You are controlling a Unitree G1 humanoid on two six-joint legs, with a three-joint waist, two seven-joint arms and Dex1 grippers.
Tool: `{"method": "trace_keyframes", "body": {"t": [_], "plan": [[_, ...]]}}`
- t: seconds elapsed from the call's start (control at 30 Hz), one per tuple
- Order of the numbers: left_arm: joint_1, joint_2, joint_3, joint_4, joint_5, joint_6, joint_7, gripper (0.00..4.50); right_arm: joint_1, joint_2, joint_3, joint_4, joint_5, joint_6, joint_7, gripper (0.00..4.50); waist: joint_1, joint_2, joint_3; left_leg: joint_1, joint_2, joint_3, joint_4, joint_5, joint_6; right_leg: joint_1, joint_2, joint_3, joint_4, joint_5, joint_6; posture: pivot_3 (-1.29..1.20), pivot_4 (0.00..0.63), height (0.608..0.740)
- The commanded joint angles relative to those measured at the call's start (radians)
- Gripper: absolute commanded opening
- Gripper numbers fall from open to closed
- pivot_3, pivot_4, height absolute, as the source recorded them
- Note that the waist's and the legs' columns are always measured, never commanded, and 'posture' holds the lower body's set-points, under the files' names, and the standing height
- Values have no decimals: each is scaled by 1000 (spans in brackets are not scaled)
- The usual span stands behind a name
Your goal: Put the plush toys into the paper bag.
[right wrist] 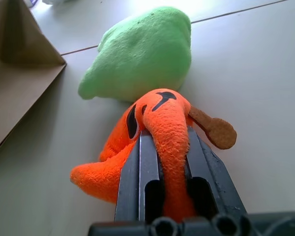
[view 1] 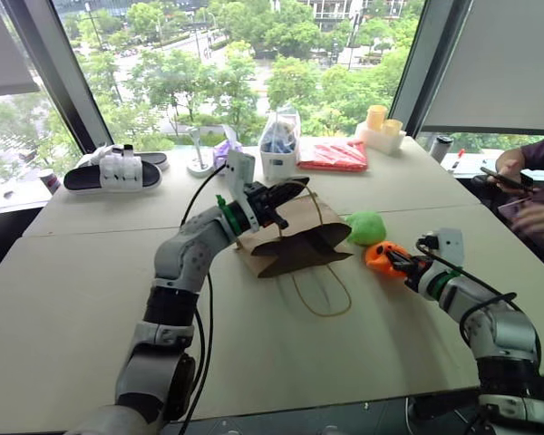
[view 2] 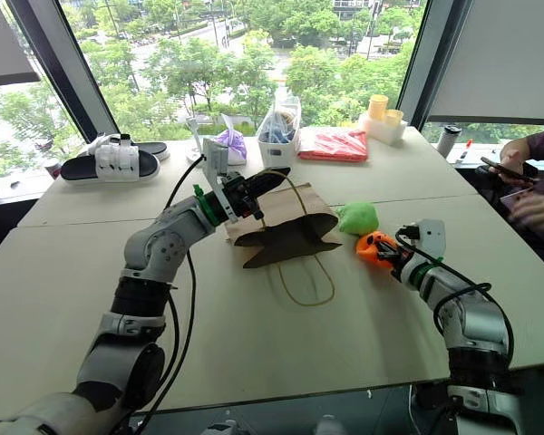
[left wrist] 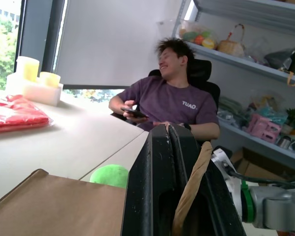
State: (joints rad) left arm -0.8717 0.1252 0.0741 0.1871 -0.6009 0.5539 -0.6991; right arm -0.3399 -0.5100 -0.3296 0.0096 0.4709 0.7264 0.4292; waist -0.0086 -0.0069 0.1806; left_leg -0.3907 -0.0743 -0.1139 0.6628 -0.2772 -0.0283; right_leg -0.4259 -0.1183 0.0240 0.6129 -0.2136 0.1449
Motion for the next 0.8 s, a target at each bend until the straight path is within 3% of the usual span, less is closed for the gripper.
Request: {"method": "trace_keyframes", "body": {"t": [0.03,0.13,0.23,0.47,0.7,0.73,0.8], "plan": [[-44,-8,41,6,-27,-15,15,0,62,-58,-91,-372,221,161,40,46,-1,1,1,0,0,0,0,0,0,-1,0,0,0,0,0,0,150,740],[-51,-22,46,-6,-54,19,12,0,108,-36,-114,-590,433,308,-37,46,-5,1,1,-1,1,0,0,0,1,-1,0,0,0,0,0,0,150,740],[-50,-31,37,-20,-69,44,10,0,82,21,-56,-630,479,342,-127,46,-4,0,0,0,1,0,0,0,1,0,1,0,0,0,0,0,150,740],[-57,-68,34,-48,-110,92,31,0,-63,139,182,-432,283,224,-208,46,-3,0,0,0,0,0,0,0,0,0,0,0,0,0,0,0,150,740],[-76,-80,56,-59,-123,97,66,0,-244,209,307,-138,59,45,-210,46,-5,1,0,0,0,0,-1,0,0,-2,0,0,1,0,0,0,150,740],[-90,-80,63,-42,-115,84,79,0,-262,212,319,-111,38,38,-205,891,-5,1,0,0,0,0,-1,0,0,-2,0,0,1,0,0,0,150,740],[-114,-82,90,-6,-114,67,112,0,-269,205,356,-89,-1,34,-189,1856,-3,1,0,0,0,0,-1,0,0,-2,0,0,1,0,0,0,150,740]]}}
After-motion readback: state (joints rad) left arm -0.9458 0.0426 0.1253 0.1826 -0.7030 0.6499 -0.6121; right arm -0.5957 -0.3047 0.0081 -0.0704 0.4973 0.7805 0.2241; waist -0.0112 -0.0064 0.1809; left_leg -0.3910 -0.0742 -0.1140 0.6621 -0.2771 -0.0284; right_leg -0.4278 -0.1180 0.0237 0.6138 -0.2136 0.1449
